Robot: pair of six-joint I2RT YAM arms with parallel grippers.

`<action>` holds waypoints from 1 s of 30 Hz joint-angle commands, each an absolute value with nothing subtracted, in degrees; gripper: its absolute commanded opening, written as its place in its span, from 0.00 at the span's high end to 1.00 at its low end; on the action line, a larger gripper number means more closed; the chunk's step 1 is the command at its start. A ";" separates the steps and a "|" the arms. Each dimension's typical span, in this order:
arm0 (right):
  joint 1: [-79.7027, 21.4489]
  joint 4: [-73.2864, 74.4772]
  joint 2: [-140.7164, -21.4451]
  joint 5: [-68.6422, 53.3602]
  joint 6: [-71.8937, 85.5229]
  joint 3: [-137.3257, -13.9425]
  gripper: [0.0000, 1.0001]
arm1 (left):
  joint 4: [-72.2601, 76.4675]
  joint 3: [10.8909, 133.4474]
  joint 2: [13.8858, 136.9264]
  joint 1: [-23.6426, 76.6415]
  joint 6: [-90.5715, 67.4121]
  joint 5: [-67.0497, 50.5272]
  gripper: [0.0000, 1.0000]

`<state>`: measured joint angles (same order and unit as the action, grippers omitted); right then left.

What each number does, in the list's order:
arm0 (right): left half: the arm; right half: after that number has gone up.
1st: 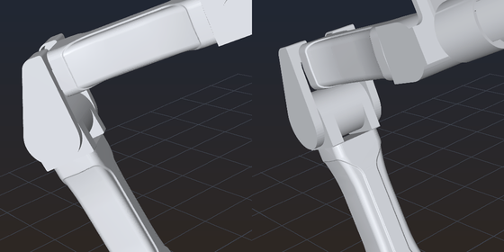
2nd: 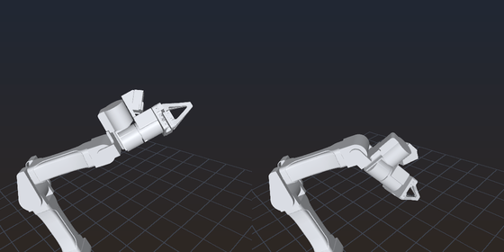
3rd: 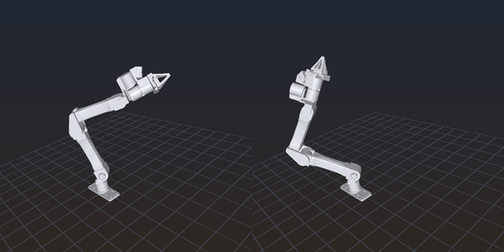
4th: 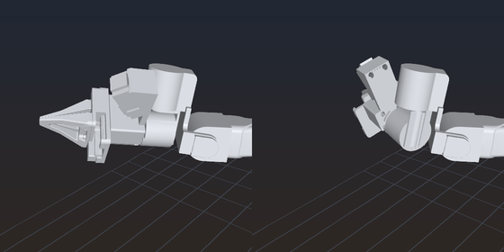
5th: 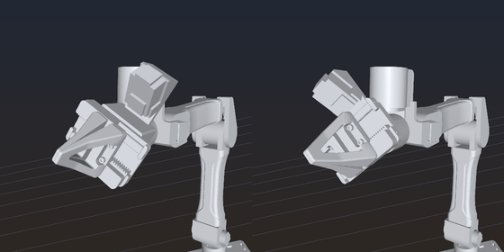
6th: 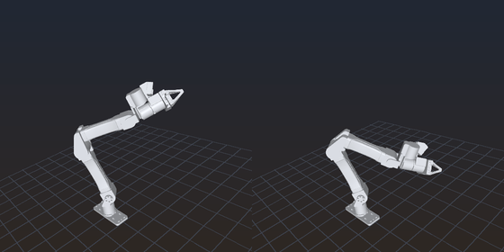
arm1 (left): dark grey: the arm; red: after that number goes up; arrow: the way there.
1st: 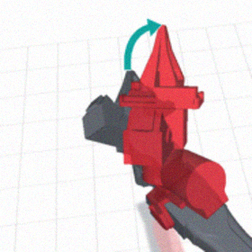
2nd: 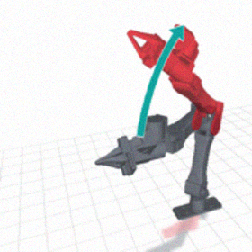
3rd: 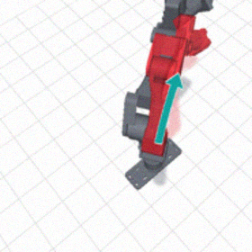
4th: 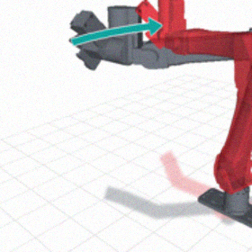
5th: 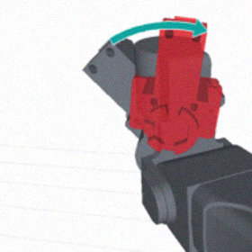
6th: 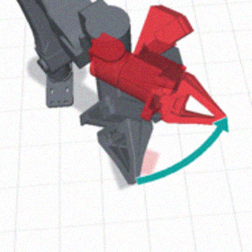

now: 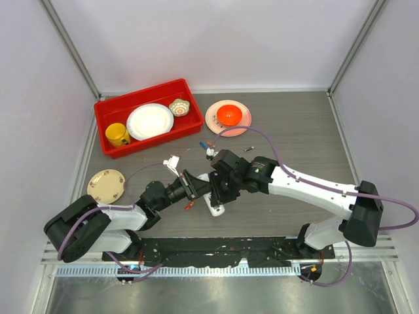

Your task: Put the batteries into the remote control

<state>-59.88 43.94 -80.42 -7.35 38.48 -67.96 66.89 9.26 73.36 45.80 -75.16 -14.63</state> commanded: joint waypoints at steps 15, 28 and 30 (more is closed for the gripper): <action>-57.66 27.42 -83.50 2.55 37.97 -71.81 0.80 | 88.59 13.36 72.33 50.10 -79.37 -22.32 1.00; -57.66 30.85 -83.67 -1.32 36.91 -70.05 0.73 | 88.59 10.99 71.98 50.18 -79.19 -16.35 1.00; -57.66 31.20 -83.50 -1.32 36.74 -69.96 0.72 | 88.59 10.81 71.98 50.10 -79.36 -15.74 1.00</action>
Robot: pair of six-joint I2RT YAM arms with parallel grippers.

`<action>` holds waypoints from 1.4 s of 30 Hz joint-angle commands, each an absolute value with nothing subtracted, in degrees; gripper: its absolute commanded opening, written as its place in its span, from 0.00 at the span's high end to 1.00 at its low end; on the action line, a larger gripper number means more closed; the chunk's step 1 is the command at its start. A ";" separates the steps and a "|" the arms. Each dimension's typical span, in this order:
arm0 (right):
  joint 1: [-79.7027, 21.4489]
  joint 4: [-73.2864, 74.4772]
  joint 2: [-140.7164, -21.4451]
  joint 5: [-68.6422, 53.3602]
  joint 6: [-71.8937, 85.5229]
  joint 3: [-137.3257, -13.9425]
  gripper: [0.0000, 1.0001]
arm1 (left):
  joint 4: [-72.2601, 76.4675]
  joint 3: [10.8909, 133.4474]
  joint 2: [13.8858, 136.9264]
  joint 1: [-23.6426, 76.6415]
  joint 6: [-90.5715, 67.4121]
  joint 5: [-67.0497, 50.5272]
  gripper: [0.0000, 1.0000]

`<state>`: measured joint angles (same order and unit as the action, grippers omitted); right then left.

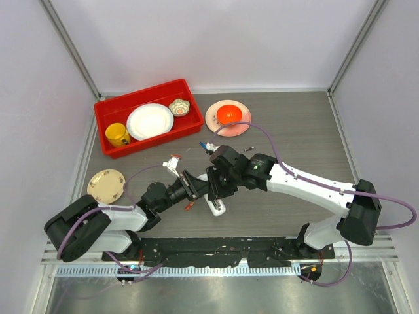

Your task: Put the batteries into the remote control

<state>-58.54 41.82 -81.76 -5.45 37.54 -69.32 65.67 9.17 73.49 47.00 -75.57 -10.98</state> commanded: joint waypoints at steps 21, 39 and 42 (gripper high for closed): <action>-57.66 33.75 -81.65 -2.02 36.91 -71.89 0.60 | 88.59 10.46 74.00 50.10 -78.93 -14.33 1.00; -57.74 40.60 -79.10 -1.85 34.72 -74.00 0.57 | 88.59 10.99 75.32 50.10 -78.13 -13.71 1.00; -57.74 41.39 -78.84 -1.32 34.37 -73.92 0.57 | 88.59 10.99 75.41 50.10 -78.13 -13.62 1.00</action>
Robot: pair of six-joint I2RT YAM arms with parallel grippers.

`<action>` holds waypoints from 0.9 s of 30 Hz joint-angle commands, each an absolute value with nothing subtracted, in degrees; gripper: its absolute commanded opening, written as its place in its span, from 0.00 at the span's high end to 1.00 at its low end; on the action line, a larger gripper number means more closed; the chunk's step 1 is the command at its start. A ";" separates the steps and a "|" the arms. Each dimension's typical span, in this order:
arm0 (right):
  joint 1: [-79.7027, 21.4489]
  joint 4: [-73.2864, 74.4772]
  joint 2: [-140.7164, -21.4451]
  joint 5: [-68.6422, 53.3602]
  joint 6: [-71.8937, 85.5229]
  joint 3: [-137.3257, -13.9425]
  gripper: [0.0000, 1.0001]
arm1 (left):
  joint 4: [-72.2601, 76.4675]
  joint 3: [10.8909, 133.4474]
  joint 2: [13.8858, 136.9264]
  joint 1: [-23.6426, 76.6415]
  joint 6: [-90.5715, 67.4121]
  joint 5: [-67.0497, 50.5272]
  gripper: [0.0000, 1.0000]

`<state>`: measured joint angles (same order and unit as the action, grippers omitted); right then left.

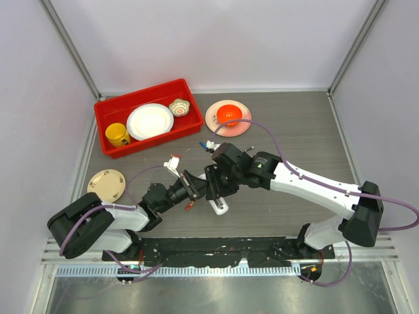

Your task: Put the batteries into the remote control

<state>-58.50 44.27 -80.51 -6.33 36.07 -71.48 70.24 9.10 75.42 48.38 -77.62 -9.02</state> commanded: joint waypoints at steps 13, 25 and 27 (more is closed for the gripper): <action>-57.74 43.07 -77.61 -1.31 34.19 -75.49 0.54 | 88.51 11.34 76.02 50.10 -78.05 -13.62 1.00; -57.66 42.28 -71.46 -0.18 33.05 -76.47 0.52 | 88.59 11.60 75.68 49.14 -78.40 -14.50 1.00; -57.66 40.26 -69.09 2.98 33.22 -74.02 0.52 | 88.59 11.51 74.89 48.69 -78.84 -15.12 1.00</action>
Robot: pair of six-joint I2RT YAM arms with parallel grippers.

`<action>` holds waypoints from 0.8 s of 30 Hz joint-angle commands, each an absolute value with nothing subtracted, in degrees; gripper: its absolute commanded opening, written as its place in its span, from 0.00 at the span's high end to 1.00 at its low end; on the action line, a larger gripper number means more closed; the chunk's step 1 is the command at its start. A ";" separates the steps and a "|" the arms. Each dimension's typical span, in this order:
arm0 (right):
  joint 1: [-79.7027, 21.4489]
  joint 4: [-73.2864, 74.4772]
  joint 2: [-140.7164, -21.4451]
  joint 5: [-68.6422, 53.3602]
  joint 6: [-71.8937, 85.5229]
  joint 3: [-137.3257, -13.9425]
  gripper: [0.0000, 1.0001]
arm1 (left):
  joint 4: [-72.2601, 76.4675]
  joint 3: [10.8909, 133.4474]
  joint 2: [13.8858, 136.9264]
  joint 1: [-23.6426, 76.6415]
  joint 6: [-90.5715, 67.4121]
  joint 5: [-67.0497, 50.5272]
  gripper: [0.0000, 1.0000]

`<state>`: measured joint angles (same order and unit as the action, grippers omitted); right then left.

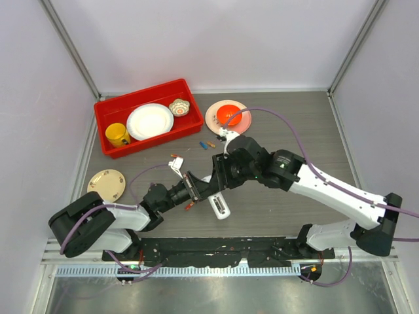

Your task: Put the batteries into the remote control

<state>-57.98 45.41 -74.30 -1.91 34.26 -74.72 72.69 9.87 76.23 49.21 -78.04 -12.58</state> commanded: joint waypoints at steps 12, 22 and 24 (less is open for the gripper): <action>-53.80 19.78 -51.87 0.80 39.99 -52.92 0.37 | 88.59 11.43 68.82 44.47 -81.30 -18.28 1.00; -51.68 7.13 -46.67 -16.34 42.62 -44.22 0.29 | 88.59 11.25 66.27 43.95 -85.86 -16.09 1.00; -51.68 5.10 -46.84 -18.36 42.80 -43.07 0.29 | 88.59 10.99 66.36 44.03 -87.80 -15.73 1.00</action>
<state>-51.72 14.48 -47.64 -11.81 41.32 -45.17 73.84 9.98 67.42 44.21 -84.09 -16.82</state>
